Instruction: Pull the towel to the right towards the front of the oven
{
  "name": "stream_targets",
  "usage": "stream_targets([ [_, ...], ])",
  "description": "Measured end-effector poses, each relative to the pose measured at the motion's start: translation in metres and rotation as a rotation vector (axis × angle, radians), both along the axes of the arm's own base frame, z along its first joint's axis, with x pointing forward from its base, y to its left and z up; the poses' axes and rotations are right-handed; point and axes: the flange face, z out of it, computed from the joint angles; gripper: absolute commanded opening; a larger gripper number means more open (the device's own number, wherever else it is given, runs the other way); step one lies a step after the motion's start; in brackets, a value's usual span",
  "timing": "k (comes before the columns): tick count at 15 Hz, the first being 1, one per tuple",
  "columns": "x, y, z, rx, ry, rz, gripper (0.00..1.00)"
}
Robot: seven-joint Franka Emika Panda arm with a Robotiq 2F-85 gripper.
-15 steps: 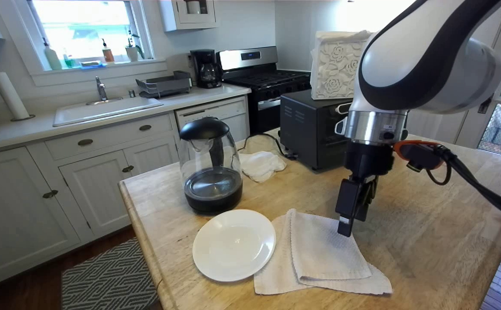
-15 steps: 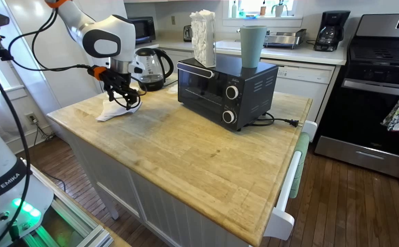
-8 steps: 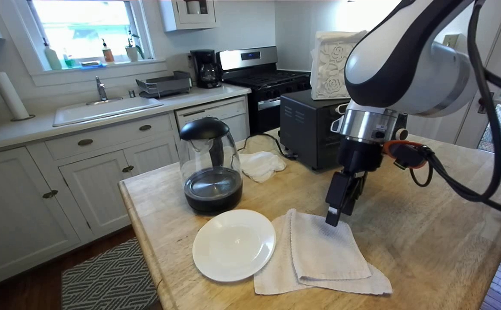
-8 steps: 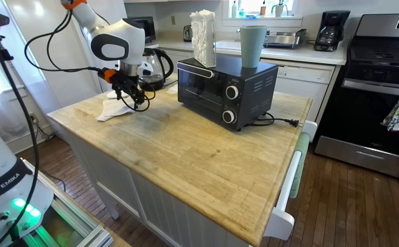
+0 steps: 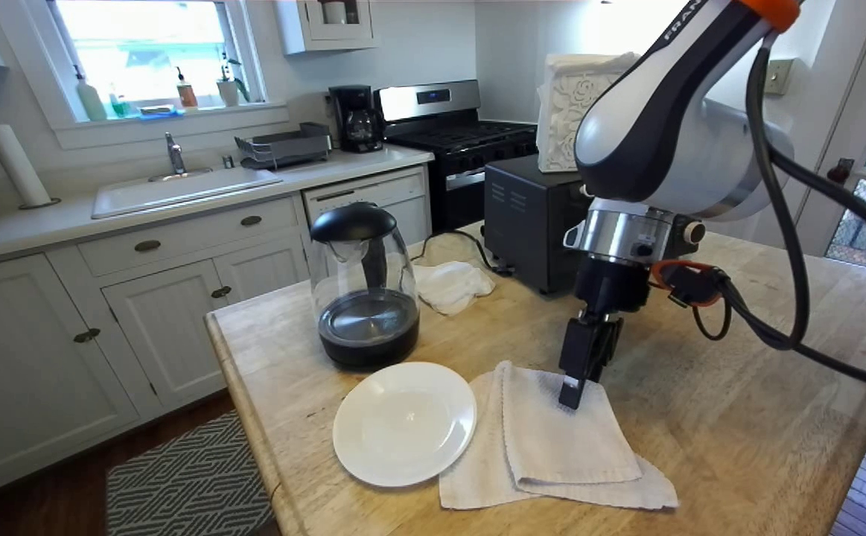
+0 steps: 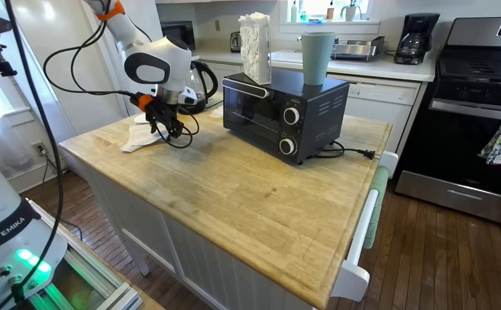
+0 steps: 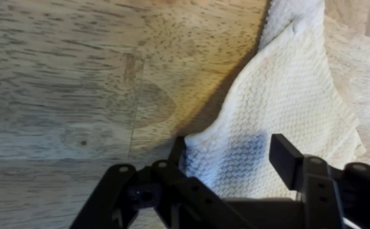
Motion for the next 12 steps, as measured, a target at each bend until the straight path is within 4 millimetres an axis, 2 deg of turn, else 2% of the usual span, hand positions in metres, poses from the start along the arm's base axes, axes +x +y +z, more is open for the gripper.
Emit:
stream_targets([
  [3, 0.002, 0.002, -0.002, 0.023, 0.024, 0.014, 0.18],
  [6, 0.004, 0.003, 0.001, 0.053, 0.048, 0.021, 0.01],
  [10, 0.004, -0.002, 0.005, 0.12, 0.089, 0.016, 0.01],
  [12, 0.005, -0.012, 0.01, 0.155, 0.1, -0.006, 0.01],
])
